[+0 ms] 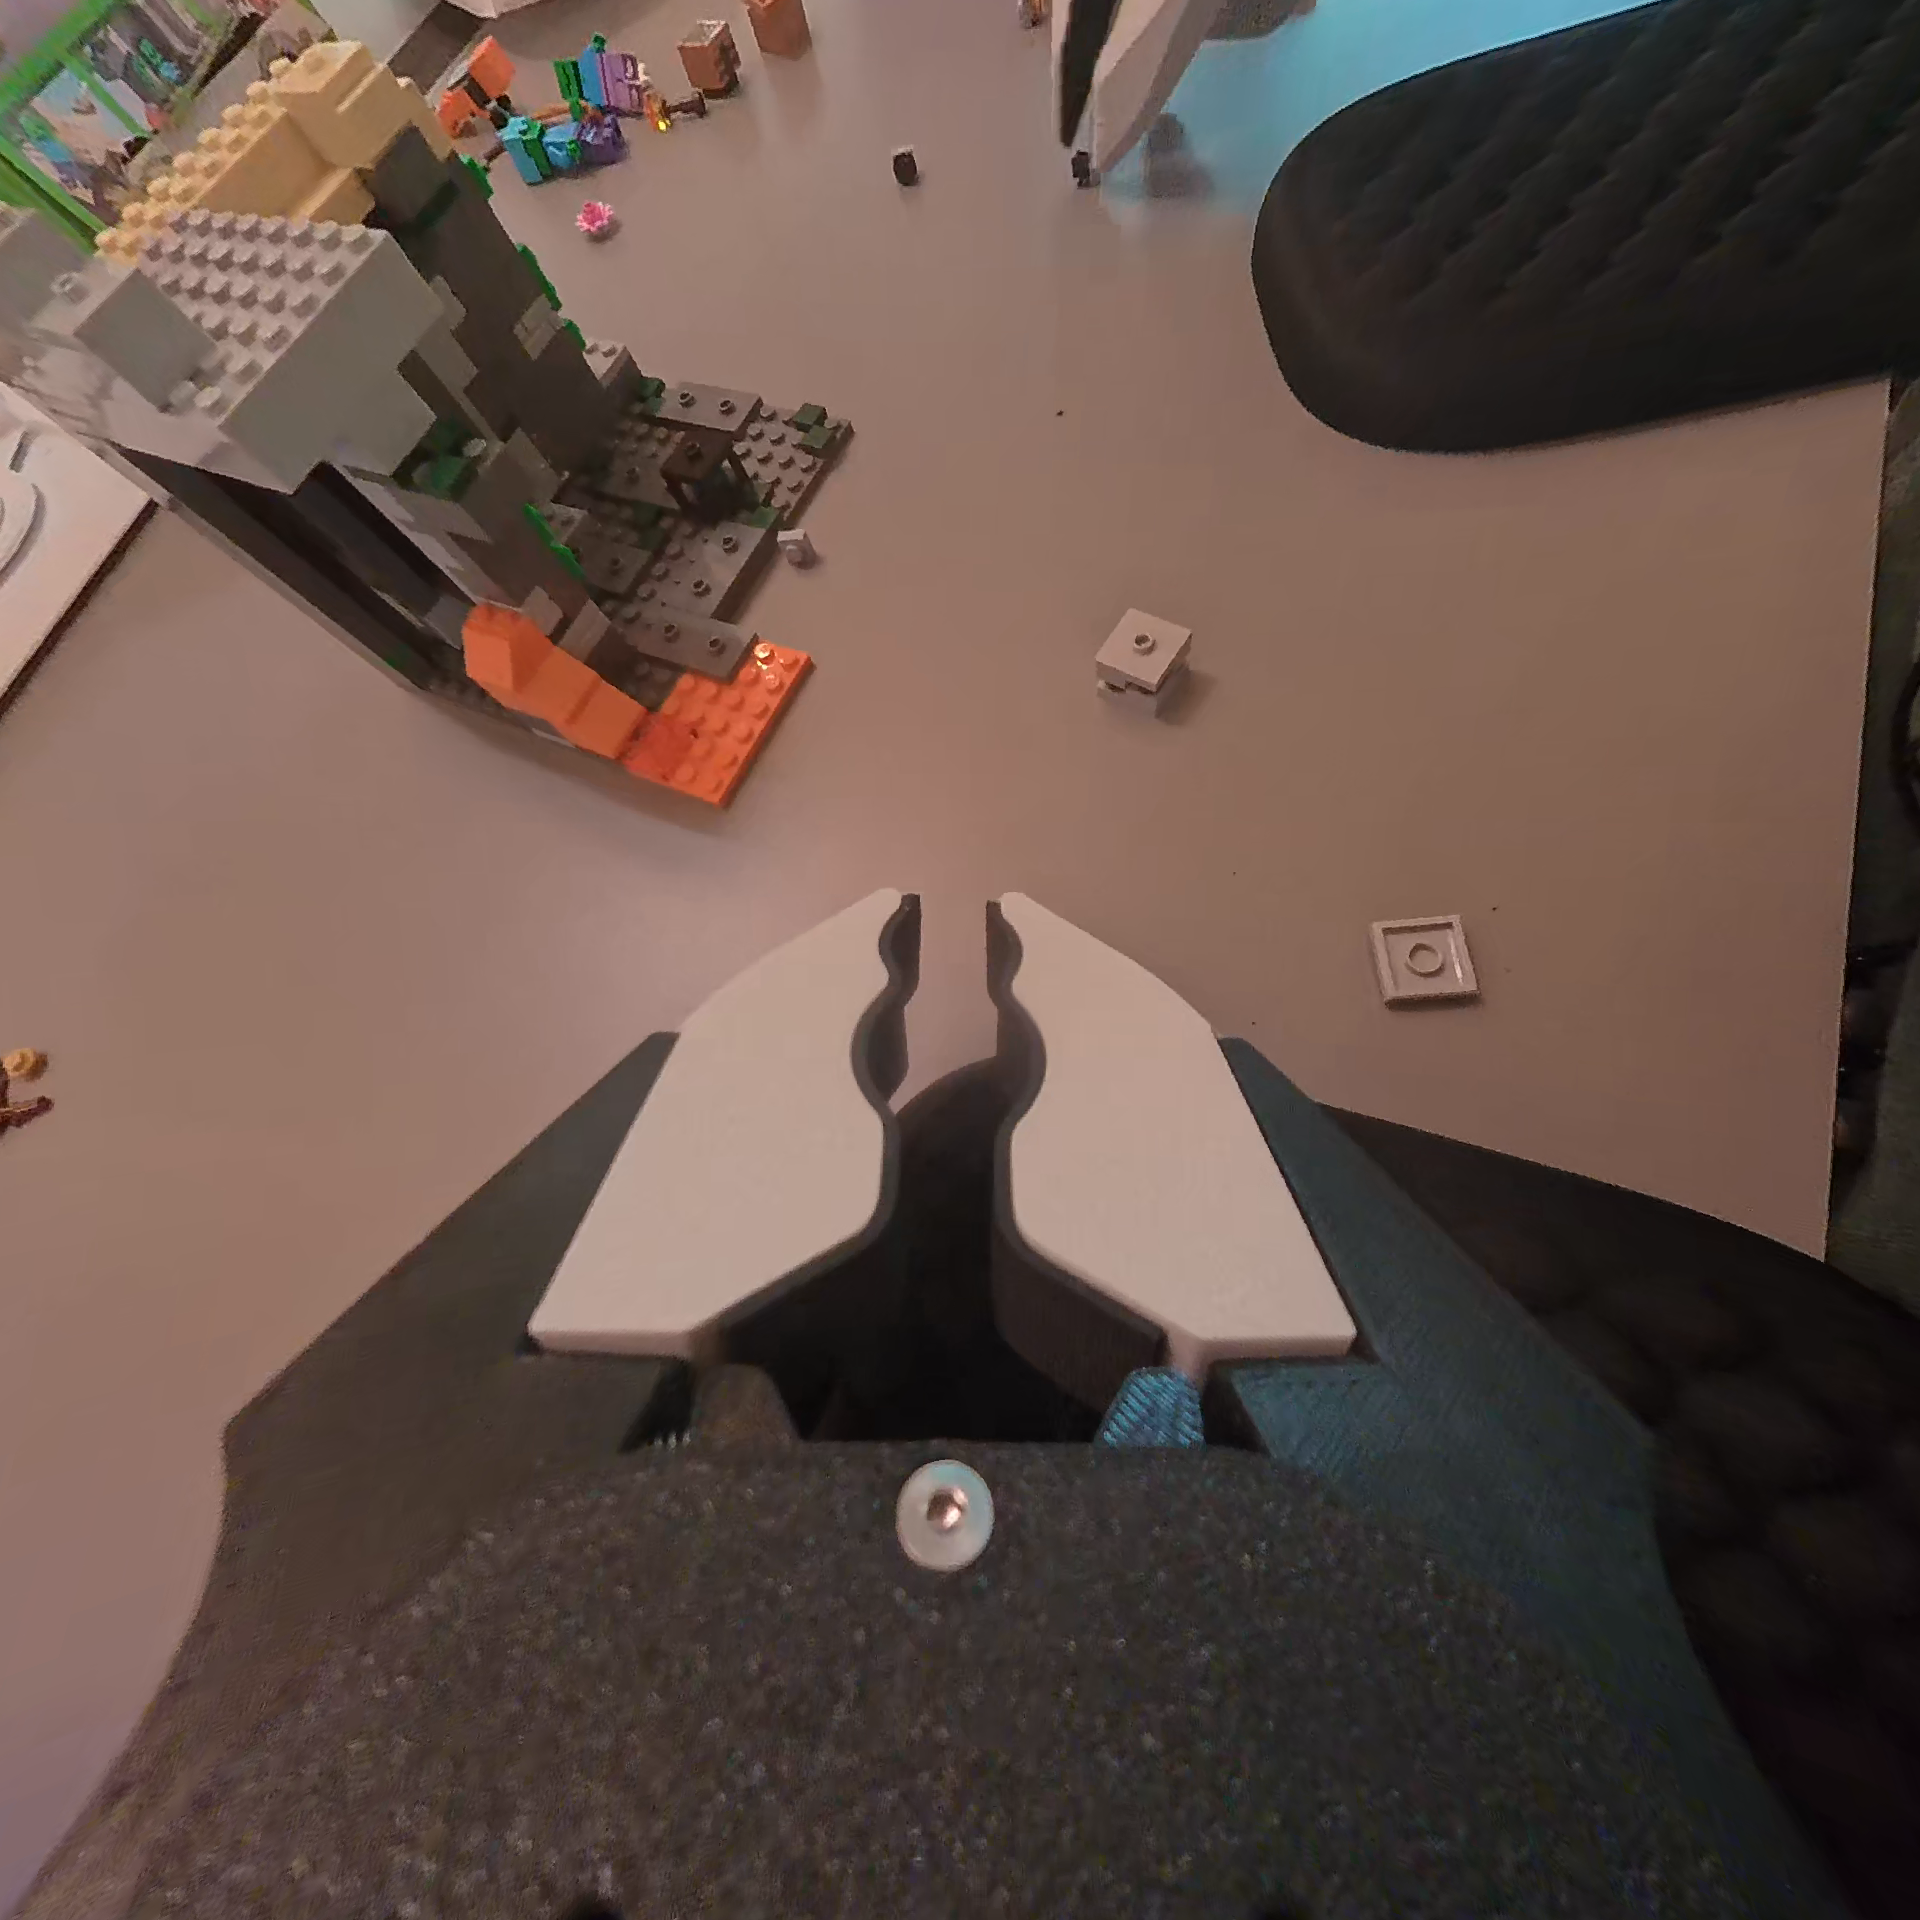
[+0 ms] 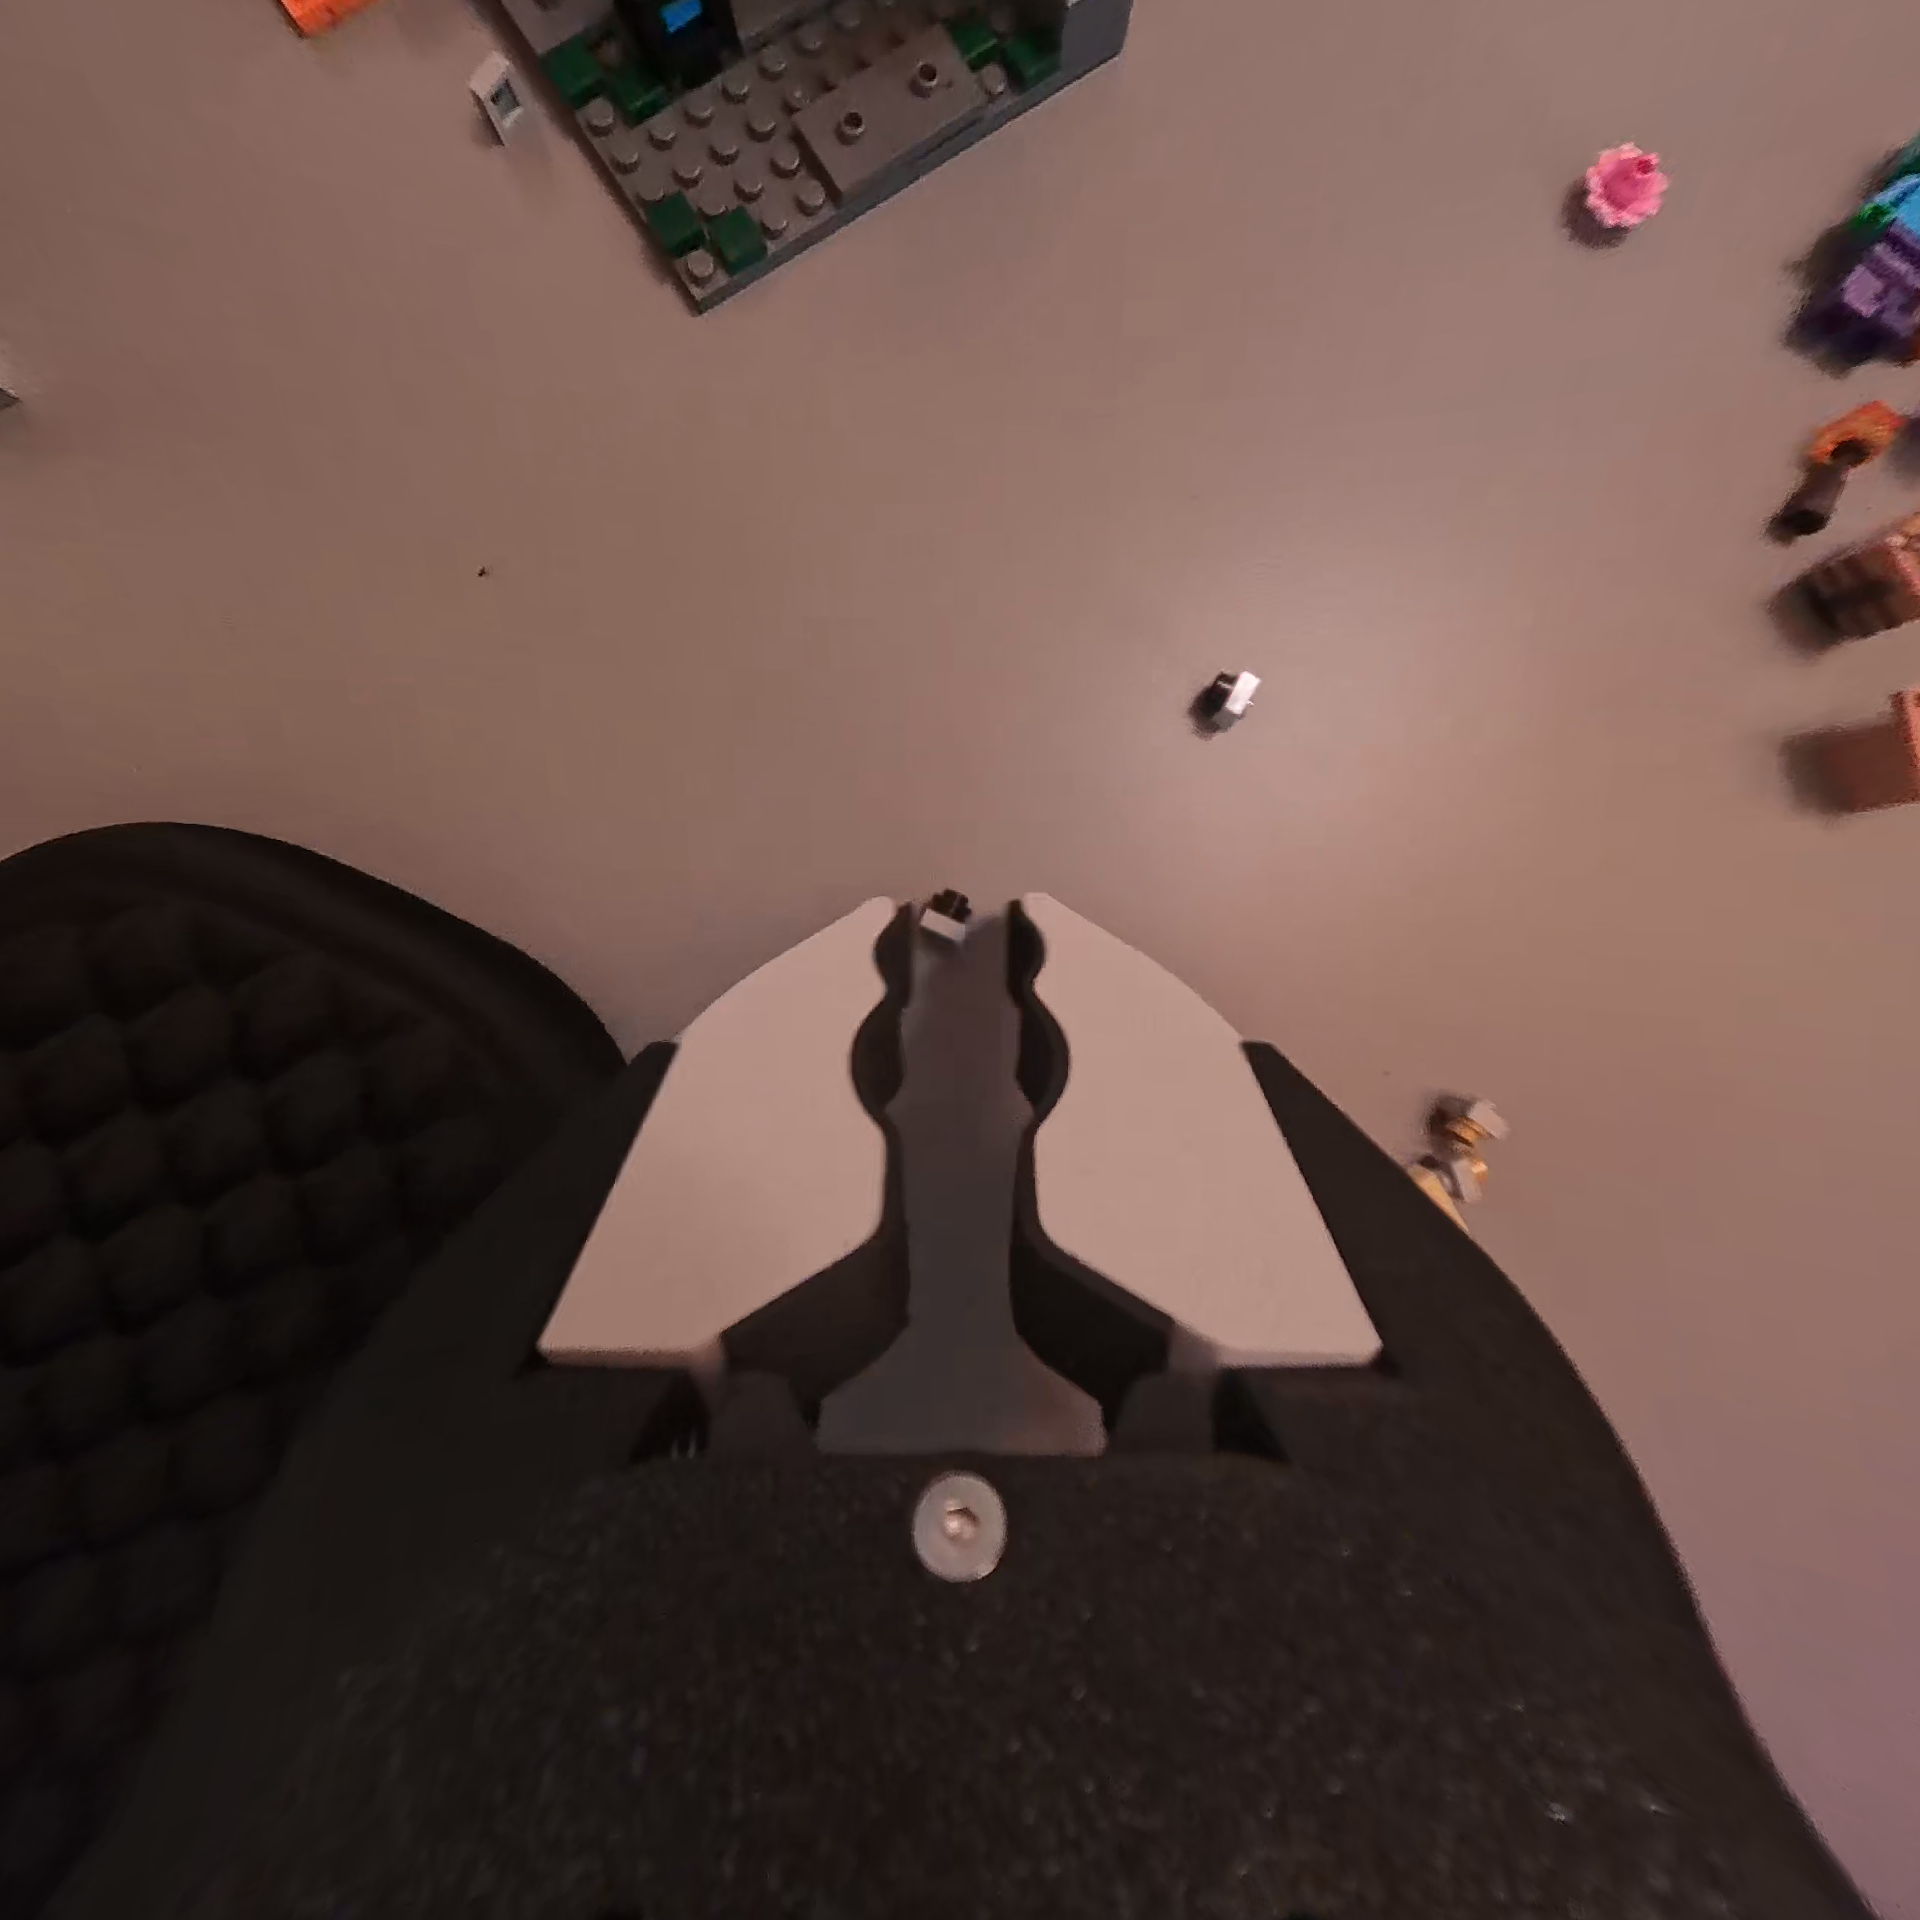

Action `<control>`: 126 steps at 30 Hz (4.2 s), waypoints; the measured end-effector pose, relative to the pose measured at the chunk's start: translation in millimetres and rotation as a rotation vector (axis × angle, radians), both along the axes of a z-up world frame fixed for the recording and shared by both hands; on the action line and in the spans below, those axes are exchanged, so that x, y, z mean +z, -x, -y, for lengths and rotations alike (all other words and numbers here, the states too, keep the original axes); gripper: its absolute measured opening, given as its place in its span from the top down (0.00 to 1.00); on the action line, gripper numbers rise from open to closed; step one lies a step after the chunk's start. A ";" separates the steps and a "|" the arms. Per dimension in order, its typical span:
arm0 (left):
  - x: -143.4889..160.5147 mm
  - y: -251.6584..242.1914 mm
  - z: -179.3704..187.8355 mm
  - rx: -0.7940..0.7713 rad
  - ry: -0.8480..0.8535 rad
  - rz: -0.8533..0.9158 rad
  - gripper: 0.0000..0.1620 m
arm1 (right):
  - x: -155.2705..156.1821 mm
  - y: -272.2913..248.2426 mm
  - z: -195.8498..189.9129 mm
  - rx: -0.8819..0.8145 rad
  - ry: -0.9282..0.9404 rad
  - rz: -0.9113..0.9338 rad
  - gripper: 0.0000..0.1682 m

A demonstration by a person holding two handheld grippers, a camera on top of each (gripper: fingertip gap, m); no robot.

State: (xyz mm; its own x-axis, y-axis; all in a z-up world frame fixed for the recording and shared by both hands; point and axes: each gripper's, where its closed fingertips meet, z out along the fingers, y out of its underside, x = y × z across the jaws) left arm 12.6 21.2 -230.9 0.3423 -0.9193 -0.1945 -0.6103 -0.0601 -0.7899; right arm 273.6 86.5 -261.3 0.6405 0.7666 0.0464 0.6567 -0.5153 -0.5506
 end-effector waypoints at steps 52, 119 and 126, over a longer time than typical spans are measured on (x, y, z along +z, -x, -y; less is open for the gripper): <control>-1.1 1.9 5.5 0.011 0.001 0.027 0.93 | 4.5 -30.3 -35.7 -0.136 -0.127 0.180 1.00; 40.5 -40.4 11.1 -0.022 -0.205 0.130 0.87 | 71.3 207.8 60.6 0.417 -0.004 -0.615 0.96; 78.2 -50.0 10.5 0.006 -0.437 0.206 0.88 | 113.3 225.1 83.4 0.370 0.205 -0.994 0.96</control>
State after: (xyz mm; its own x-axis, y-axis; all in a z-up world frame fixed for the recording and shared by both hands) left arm 62.6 10.7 -152.6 0.4190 -0.7647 -0.4896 -0.4388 0.3015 -0.8465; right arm 48.5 3.2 -148.0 0.0476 0.8546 -0.5171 0.0976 -0.5192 -0.8491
